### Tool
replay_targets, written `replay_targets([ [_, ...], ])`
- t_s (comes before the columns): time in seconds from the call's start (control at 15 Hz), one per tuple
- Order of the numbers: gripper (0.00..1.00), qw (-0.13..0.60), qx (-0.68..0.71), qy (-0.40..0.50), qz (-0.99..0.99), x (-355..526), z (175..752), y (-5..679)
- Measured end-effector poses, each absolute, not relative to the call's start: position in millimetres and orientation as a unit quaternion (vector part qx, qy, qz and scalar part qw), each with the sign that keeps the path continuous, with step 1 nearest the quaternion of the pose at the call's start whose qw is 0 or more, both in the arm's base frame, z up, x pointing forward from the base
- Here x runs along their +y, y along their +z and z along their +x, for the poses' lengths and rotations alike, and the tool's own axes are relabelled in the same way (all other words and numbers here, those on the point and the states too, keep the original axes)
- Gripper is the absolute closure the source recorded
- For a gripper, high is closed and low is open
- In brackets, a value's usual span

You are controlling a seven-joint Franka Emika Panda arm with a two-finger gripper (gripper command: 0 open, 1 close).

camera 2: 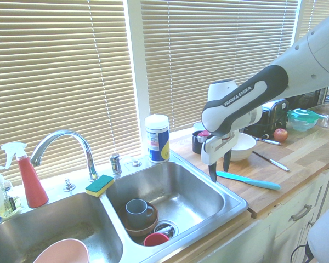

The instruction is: Put the knife into the sink

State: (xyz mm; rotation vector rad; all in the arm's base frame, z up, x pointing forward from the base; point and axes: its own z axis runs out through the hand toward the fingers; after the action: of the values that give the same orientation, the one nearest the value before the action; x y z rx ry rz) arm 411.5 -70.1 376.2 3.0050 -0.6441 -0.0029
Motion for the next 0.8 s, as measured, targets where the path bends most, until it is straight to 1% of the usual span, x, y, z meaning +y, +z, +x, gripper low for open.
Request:
replay_targets([
  [0.13,0.0,0.047,-0.159,-0.006,0.986,-103,400,374],
  [0.33,0.0,0.049,-0.136,-0.02,0.989,-136,383,362],
  [0.53,0.0,0.051,-0.141,-0.018,0.989,-146,373,348],
  [0.8,0.0,0.05,-0.142,-0.02,0.988,-147,374,333],
])
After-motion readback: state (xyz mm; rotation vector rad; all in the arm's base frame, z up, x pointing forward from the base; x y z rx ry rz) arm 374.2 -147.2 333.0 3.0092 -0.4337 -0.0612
